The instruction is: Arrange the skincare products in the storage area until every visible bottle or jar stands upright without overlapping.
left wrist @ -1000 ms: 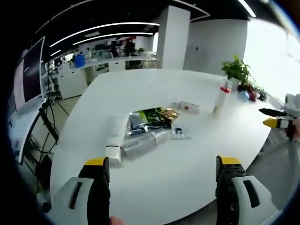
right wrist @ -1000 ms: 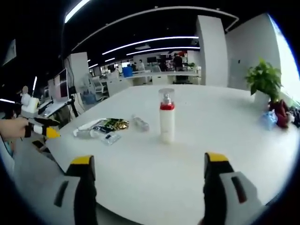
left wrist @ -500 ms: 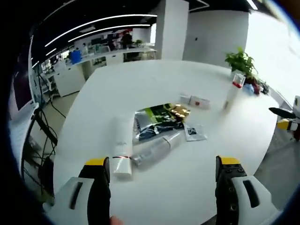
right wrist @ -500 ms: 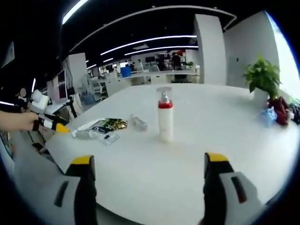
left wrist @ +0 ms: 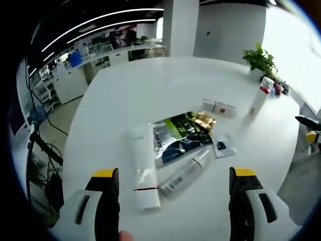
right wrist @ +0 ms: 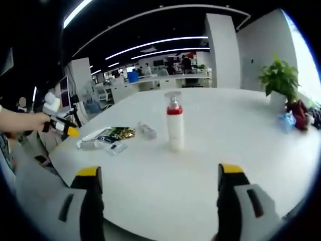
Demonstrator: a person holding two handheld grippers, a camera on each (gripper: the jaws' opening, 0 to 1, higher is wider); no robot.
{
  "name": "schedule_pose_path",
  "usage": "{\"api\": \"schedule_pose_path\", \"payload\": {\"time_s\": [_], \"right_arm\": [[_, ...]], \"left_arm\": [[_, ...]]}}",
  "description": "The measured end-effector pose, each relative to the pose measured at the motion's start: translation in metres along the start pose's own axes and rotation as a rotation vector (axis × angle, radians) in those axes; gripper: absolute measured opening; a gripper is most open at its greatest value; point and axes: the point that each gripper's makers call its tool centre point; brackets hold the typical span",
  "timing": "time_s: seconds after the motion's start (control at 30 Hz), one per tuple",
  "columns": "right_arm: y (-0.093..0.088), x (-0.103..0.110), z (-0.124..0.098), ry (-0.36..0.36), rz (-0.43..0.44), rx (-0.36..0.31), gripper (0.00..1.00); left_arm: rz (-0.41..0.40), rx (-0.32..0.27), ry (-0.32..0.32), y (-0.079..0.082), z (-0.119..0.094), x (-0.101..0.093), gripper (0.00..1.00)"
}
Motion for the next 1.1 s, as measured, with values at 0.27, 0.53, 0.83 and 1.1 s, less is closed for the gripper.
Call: {"api": "schedule_pose_path", "payload": {"time_s": [0.27, 0.53, 0.83, 1.1], "right_arm": [[-0.003, -0.003, 0.001, -0.009, 0.016, 0.013, 0.95], [-0.006, -0.003, 0.003, -0.007, 0.015, 0.030, 0.94], [-0.009, -0.005, 0.003, -0.019, 0.016, 0.046, 0.93], [-0.010, -0.008, 0.003, -0.037, 0.023, 0.050, 0.92]], "left_arm": [[-0.021, 0.042, -0.018, 0.000, 0.023, 0.016, 0.84], [0.033, 0.111, 0.015, -0.004, 0.045, 0.035, 0.77], [-0.007, 0.155, 0.019, -0.005, 0.071, 0.052, 0.62], [-0.013, 0.240, 0.007, -0.013, 0.088, 0.061, 0.54]]}}
Point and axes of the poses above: the point that each gripper's makers call its tool centre point, and the gripper's own axes: z roughly forward along the fingers, x roughly to its left, y roughly out of its top, and after that the axes turned 10 degrees about z, right-handed
